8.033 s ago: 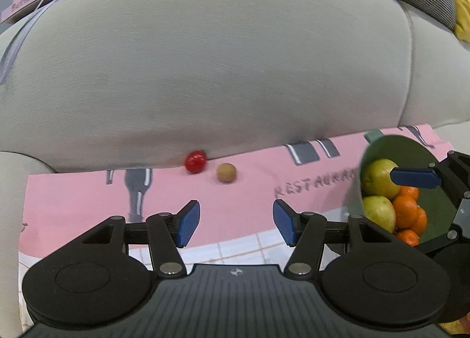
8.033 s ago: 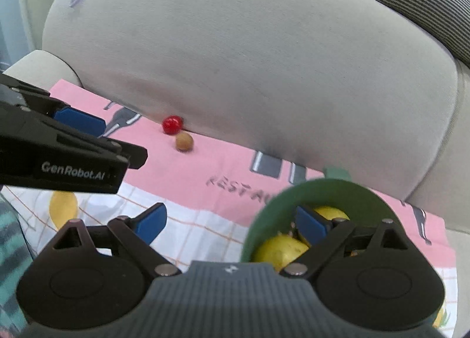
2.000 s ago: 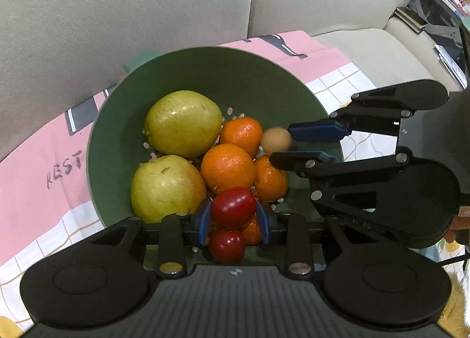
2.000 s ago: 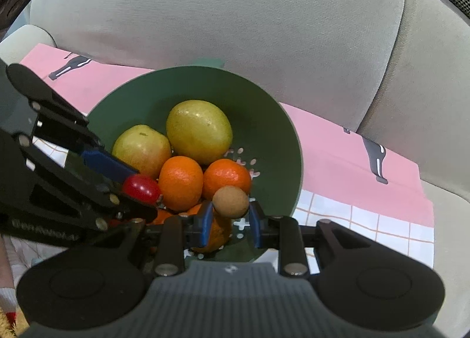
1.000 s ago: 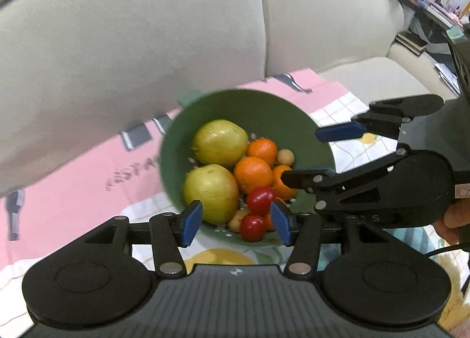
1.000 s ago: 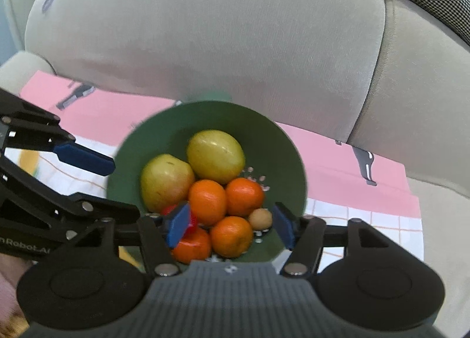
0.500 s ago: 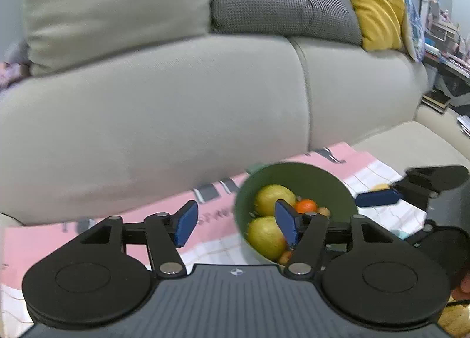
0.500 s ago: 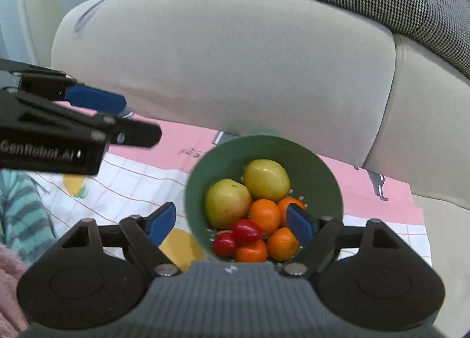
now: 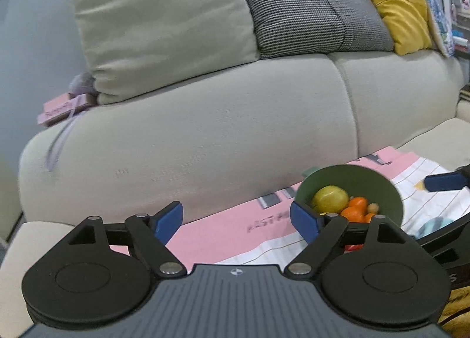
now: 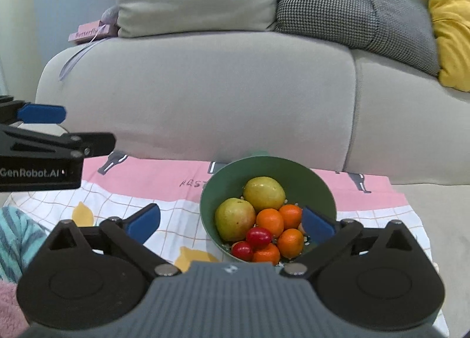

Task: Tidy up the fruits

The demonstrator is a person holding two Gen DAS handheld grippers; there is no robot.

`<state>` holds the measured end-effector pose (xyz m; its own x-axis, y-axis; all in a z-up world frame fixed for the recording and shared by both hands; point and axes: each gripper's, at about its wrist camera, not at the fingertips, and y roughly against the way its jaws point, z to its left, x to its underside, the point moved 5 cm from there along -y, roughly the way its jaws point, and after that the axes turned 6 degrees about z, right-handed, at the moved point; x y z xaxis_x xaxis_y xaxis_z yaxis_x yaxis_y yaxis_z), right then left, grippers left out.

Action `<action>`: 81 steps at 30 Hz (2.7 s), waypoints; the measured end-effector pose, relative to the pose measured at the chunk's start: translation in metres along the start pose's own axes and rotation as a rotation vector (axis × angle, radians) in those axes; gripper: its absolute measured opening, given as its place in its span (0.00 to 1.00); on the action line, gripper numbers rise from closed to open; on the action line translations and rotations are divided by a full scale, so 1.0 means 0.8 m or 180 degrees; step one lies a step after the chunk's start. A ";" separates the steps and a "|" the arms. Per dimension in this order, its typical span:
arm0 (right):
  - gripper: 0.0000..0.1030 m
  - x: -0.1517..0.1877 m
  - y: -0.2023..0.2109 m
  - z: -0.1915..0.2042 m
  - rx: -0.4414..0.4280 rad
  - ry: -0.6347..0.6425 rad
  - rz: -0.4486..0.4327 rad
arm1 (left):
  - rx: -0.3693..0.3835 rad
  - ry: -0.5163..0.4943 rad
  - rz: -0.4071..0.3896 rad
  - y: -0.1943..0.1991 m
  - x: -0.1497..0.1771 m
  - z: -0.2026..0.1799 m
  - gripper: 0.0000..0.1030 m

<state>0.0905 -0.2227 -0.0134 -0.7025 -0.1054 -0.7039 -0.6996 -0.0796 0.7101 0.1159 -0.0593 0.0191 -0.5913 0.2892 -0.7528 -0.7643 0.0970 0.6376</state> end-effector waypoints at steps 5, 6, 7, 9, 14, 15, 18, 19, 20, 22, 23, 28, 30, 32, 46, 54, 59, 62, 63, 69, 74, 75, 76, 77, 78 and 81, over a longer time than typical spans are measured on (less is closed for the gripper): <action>0.96 0.011 0.010 0.006 0.0084 0.0014 -0.0090 | -0.0061 0.0035 -0.0020 0.009 0.019 0.002 0.94; 0.96 0.013 0.012 0.007 0.0096 0.0028 -0.0105 | -0.0060 0.0066 -0.0012 0.010 0.024 0.002 0.94; 0.96 0.016 0.013 0.009 0.0106 0.0046 -0.0113 | -0.0050 0.0099 0.0006 0.010 0.027 0.003 0.94; 0.96 0.021 0.015 0.012 0.0138 0.0093 -0.0113 | -0.0021 0.0190 0.0053 0.009 0.035 0.006 0.94; 0.96 0.035 0.016 0.016 0.0193 0.0153 -0.0081 | -0.0011 0.0363 0.0219 0.001 0.053 0.011 0.94; 0.96 0.037 0.016 0.017 0.0200 0.0167 -0.0074 | -0.0011 0.0389 0.0260 -0.002 0.057 0.012 0.94; 0.96 0.044 0.014 0.019 0.0225 0.0219 -0.0042 | -0.0021 0.0419 0.0362 -0.005 0.067 0.011 0.94; 0.96 0.046 0.013 0.019 0.0228 0.0232 -0.0036 | -0.0034 0.0412 0.0395 -0.006 0.070 0.010 0.94; 0.96 0.049 0.012 0.020 0.0232 0.0247 -0.0031 | -0.0052 0.0398 0.0426 -0.007 0.072 0.009 0.94; 0.96 0.052 0.010 0.021 0.0250 0.0270 -0.0024 | -0.0088 0.0370 0.0466 -0.008 0.078 0.007 0.94; 0.96 0.054 0.009 0.021 0.0257 0.0280 -0.0015 | -0.0098 0.0351 0.0482 -0.009 0.080 0.006 0.94; 0.96 0.060 0.004 0.022 0.0229 0.0290 0.0033 | -0.0124 0.0304 0.0531 -0.008 0.087 0.003 0.94; 0.96 0.061 0.004 0.022 0.0223 0.0276 0.0038 | -0.0128 0.0303 0.0546 -0.008 0.087 0.004 0.94; 0.96 0.062 0.003 0.020 0.0221 0.0258 0.0047 | -0.0129 0.0292 0.0548 -0.008 0.087 0.004 0.94; 0.96 0.064 0.000 0.017 0.0171 0.0208 0.0076 | -0.0125 0.0236 0.0570 -0.010 0.087 0.006 0.94; 0.96 0.065 -0.004 0.017 0.0163 0.0223 0.0106 | -0.0131 0.0254 0.0588 -0.012 0.090 0.008 0.94; 0.96 0.065 -0.005 0.020 0.0146 0.0269 0.0112 | -0.0149 0.0281 0.0591 -0.013 0.091 0.009 0.94; 0.96 0.065 -0.005 0.021 0.0134 0.0297 0.0100 | -0.0156 0.0272 0.0599 -0.013 0.091 0.009 0.94; 0.96 0.065 -0.005 0.022 0.0132 0.0299 0.0098 | -0.0154 0.0273 0.0598 -0.013 0.091 0.009 0.94; 0.96 0.066 -0.008 0.024 0.0122 0.0293 0.0124 | -0.0156 0.0298 0.0590 -0.013 0.092 0.013 0.94; 0.96 0.066 -0.008 0.030 0.0113 0.0356 0.0121 | -0.0149 0.0311 0.0602 -0.014 0.093 0.015 0.94; 0.96 0.066 -0.009 0.030 0.0112 0.0361 0.0125 | -0.0145 0.0307 0.0602 -0.014 0.093 0.015 0.94; 0.96 0.067 -0.009 0.030 0.0113 0.0363 0.0128 | -0.0144 0.0306 0.0601 -0.014 0.092 0.015 0.94; 0.96 0.067 -0.010 0.030 0.0114 0.0362 0.0132 | -0.0146 0.0307 0.0601 -0.014 0.092 0.015 0.94; 0.96 0.067 -0.010 0.030 0.0117 0.0358 0.0135 | -0.0146 0.0309 0.0601 -0.014 0.092 0.015 0.94; 0.96 0.066 -0.011 0.029 0.0121 0.0341 0.0140 | -0.0146 0.0309 0.0605 -0.014 0.092 0.015 0.94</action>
<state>0.0561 -0.2043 -0.0572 -0.7159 -0.2134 -0.6648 -0.6744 -0.0352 0.7375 0.0839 -0.0279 -0.0420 -0.7462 0.2050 -0.6334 -0.6463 0.0053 0.7631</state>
